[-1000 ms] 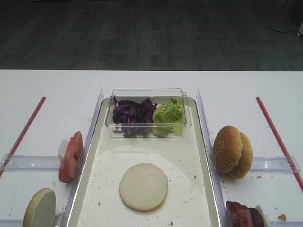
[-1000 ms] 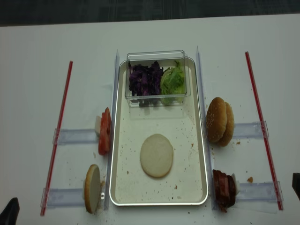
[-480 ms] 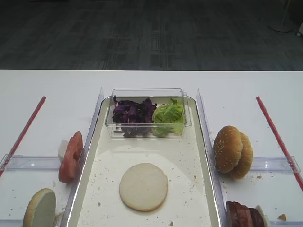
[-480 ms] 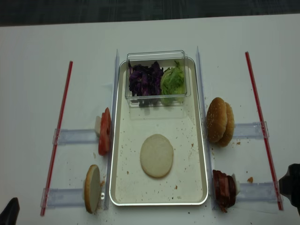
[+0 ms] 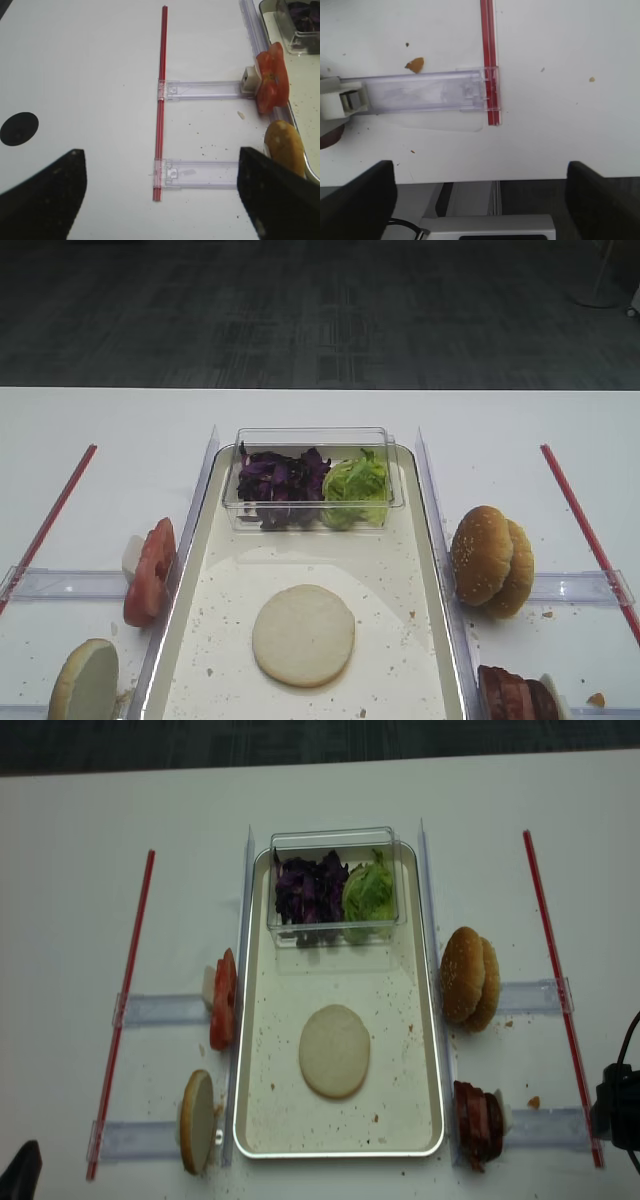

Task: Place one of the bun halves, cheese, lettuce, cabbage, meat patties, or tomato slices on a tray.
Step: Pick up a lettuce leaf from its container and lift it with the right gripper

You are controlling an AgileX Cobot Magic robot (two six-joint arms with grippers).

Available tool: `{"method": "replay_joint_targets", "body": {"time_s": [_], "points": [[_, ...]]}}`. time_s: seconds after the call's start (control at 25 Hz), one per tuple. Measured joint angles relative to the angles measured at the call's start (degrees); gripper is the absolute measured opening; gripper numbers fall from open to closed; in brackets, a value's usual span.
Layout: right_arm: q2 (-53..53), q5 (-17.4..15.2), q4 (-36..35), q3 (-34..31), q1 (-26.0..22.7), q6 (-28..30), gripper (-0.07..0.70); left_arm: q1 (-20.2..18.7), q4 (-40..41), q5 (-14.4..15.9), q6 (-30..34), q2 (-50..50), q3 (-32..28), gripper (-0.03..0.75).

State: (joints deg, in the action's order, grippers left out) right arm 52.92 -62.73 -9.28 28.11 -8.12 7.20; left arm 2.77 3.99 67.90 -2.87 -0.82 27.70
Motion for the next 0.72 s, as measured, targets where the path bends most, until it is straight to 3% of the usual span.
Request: {"method": "replay_joint_targets", "body": {"time_s": [0.28, 0.72], "points": [[2.8, 0.2, 0.5, 2.8, 0.0, -0.2, 0.692, 0.0, 0.0, 0.0, 0.0, 0.0, 0.0, 0.565], [17.8, 0.3, 1.0, 16.6, 0.0, 0.4, 0.692, 0.0, 0.0, 0.0, 0.0, 0.0, 0.0, 0.565]]}}
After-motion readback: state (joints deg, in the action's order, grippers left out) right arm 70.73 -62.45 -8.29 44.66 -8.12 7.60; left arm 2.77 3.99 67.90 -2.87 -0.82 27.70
